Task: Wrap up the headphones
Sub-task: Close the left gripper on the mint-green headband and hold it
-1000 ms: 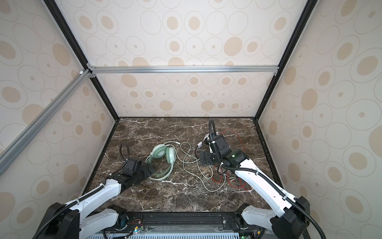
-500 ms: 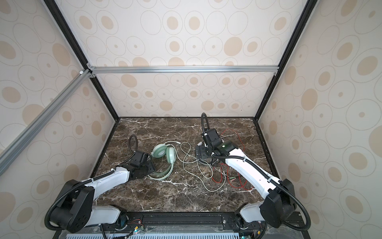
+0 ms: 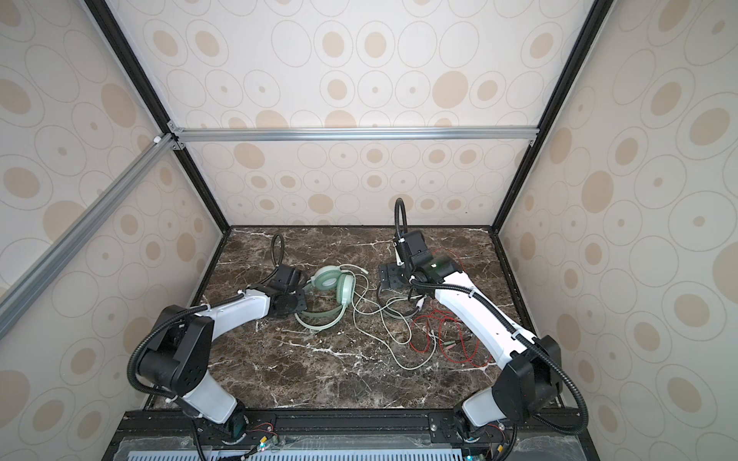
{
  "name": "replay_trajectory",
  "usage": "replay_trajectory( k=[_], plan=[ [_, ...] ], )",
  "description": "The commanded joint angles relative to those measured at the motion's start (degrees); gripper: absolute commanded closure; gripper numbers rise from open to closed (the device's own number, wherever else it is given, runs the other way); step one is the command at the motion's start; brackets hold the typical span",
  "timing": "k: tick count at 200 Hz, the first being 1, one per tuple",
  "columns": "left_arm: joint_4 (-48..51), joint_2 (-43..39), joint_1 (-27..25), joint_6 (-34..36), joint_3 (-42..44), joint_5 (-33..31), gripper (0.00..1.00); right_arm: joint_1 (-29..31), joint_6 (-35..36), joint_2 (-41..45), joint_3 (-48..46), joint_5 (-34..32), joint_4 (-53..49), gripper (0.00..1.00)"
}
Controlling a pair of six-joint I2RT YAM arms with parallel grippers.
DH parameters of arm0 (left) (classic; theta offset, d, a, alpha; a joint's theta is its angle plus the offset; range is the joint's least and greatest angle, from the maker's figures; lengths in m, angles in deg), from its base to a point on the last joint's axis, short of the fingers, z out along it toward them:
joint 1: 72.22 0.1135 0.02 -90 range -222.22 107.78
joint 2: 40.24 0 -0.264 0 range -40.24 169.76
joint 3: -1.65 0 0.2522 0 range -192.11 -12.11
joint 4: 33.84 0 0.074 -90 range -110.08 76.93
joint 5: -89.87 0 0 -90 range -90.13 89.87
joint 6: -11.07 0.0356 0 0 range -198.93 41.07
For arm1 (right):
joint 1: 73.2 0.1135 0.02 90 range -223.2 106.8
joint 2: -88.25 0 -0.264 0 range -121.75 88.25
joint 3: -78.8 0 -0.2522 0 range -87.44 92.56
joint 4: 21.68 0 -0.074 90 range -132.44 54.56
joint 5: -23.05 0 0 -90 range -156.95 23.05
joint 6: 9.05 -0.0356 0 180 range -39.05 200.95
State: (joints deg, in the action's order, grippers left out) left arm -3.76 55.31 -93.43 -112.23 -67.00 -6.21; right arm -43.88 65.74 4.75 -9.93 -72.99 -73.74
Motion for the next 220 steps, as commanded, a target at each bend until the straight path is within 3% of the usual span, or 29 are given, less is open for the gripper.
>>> replay_trajectory(
  k=[1,33,63,99,166,220],
  plan=[
    [1.1,2.5,0.5,13.0,-5.2,-1.4,0.9,0.0,2.4,2.0,0.9,-1.0,-1.9,0.06],
    [1.5,7.0,2.6,23.5,-10.4,3.0,0.87,0.0,3.3,4.8,0.2,-2.3,-2.3,0.07],
    [2.6,10.1,5.5,24.3,-14.2,4.9,0.79,0.0,3.2,6.1,0.4,-2.4,-2.7,0.07],
    [4.4,10.5,6.6,20.4,-16.6,7.1,0.44,0.0,3.1,6.5,0.8,-2.5,-2.5,0.07],
    [4.7,1.3,4.7,2.9,-10.0,6.1,0.04,0.0,2.1,5.7,1.4,-1.3,-1.6,0.07],
    [2.5,0.7,3.7,-5.6,-4.8,5.1,0.02,0.0,1.7,4.4,1.6,-0.2,-0.8,0.08]
  ],
)
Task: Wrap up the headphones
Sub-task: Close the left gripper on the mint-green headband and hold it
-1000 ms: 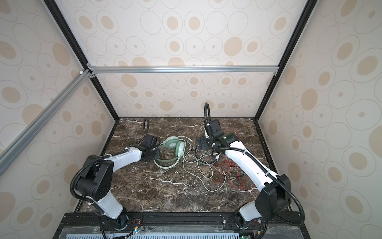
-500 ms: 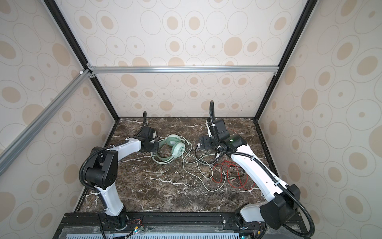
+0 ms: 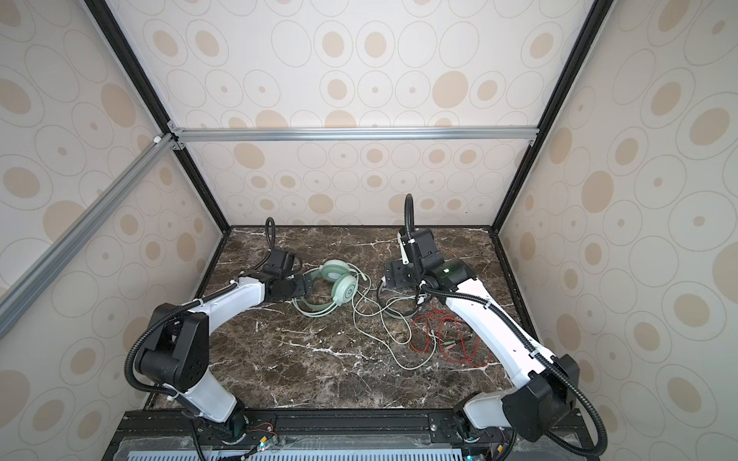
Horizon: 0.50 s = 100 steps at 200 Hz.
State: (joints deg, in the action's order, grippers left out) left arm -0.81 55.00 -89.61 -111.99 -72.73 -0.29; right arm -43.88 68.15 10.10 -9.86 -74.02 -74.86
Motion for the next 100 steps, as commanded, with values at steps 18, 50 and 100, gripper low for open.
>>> replay_trajectory(
  k=[18,50,100],
  plan=[
    [-0.2,3.5,-0.1,-6.2,0.0,-2.2,0.05,0.0,-0.8,-1.1,1.3,0.9,0.5,0.08],
    [-0.2,8.0,-0.4,-6.2,-2.6,-3.3,0.13,0.0,-1.0,-0.6,0.1,0.9,0.4,0.08],
    [-0.8,12.1,-1.6,-6.5,-3.5,-6.0,0.34,-0.1,-1.3,0.9,-1.6,-0.2,0.5,0.08]
  ],
)
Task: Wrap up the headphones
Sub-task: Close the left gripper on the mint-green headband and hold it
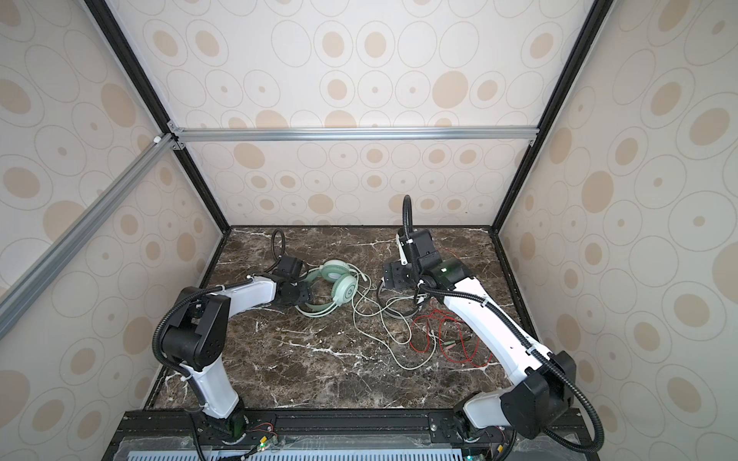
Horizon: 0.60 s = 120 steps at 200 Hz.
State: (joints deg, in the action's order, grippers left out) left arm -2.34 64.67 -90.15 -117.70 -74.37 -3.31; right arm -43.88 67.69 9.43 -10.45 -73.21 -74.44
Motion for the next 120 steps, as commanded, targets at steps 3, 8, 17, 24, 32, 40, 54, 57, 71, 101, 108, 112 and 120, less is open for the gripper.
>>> replay_trajectory(
  k=[3,8,17,24,32,40,54,57,71,101,108,112,120],
  plan=[
    [0.9,2.6,-1.1,-0.8,-2.0,-3.2,0.35,0.0,-0.9,1.7,-1.0,-1.0,0.0,0.08],
    [1.2,3.0,-1.3,-0.6,-2.2,-3.6,0.36,0.0,-0.9,1.9,-1.2,-0.9,0.2,0.08],
    [1.4,3.2,-1.8,-0.4,-2.5,-4.3,0.38,0.0,-0.9,2.2,-1.4,-0.9,0.8,0.08],
    [1.5,3.3,-2.2,-0.3,-2.5,-5.1,0.41,0.0,-0.9,2.4,-1.7,-0.8,1.0,0.07],
    [1.6,3.2,-2.4,-0.3,-2.5,-5.8,0.47,0.0,-0.7,2.5,-1.5,-1.0,1.1,0.07],
    [1.6,3.0,-2.5,-0.5,-2.0,-6.4,0.52,0.0,-0.6,2.3,-1.4,-1.3,0.8,0.07],
    [1.2,2.2,-2.5,-0.8,-1.1,-7.6,0.6,-0.1,-0.5,2.0,-1.2,-1.4,0.4,0.07],
    [1.2,2.1,-2.5,-0.8,-1.0,-7.8,0.62,0.0,-0.5,2.0,-1.2,-1.4,0.3,0.07],
    [1.2,1.6,-2.1,-0.4,-1.0,-8.6,0.71,0.0,-0.6,1.9,-1.4,-1.4,0.1,0.08],
    [1.1,0.2,-0.9,1.4,-1.9,-10.2,0.85,0.0,-0.5,2.1,-2.3,-1.1,0.1,0.07],
    [1.0,0.0,-0.4,1.9,-2.1,-10.4,0.88,-0.1,-0.4,2.3,-2.5,-1.0,0.1,0.07],
    [0.9,-0.2,-0.2,2.3,-2.3,-10.4,0.89,-0.1,-0.3,2.3,-2.6,-0.9,0.3,0.07],
    [0.6,-0.6,0.3,2.9,-2.6,-10.4,0.92,-0.1,-0.3,2.6,-2.8,-0.6,0.6,0.07]
  ],
)
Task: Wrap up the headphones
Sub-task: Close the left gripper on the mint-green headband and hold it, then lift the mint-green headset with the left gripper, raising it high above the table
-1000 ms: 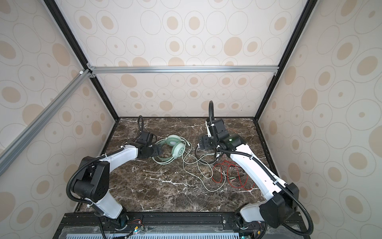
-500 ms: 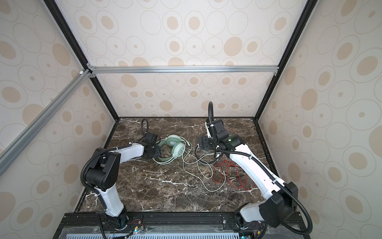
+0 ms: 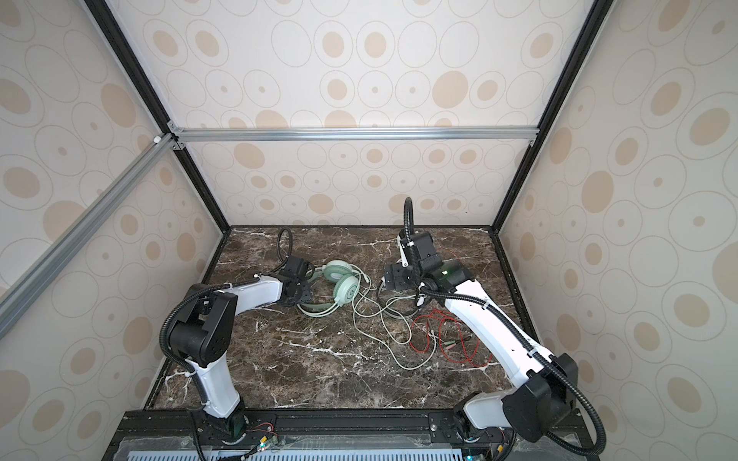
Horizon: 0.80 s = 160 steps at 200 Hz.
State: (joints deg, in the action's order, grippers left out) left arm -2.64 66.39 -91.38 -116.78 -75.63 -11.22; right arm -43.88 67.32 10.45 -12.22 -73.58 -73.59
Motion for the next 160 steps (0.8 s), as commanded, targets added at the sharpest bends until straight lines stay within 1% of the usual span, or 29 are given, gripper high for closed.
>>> replay_trajectory(
  k=[1,12,75,104,120,141,160],
  plan=[
    [0.9,-2.3,1.6,2.3,-1.3,-2.5,0.93,-0.1,0.1,1.6,-1.1,-0.2,-0.3,0.07],
    [0.2,-3.0,2.1,3.6,-1.7,-2.1,1.0,-0.2,0.2,2.1,-1.5,0.4,0.3,0.07],
    [0.7,-7.8,4.1,11.8,-7.0,-0.1,1.0,-1.2,0.7,7.6,-7.4,5.1,4.3,0.06],
    [3.7,-10.6,5.9,16.9,-12.4,0.0,1.0,-1.9,1.1,13.0,-12.5,12.6,11.3,0.05],
    [5.6,-11.5,6.5,20.6,-16.4,0.6,1.0,-1.9,0.5,14.7,-13.7,15.0,13.1,0.04],
    [8.0,-12.0,6.7,23.9,-21.1,3.0,1.0,-1.9,0.5,16.0,-13.7,15.6,12.9,0.05],
    [9.5,-12.7,6.7,24.4,-24.3,5.6,1.0,-1.9,0.5,18.5,-14.6,15.5,13.9,0.04]
  ],
)
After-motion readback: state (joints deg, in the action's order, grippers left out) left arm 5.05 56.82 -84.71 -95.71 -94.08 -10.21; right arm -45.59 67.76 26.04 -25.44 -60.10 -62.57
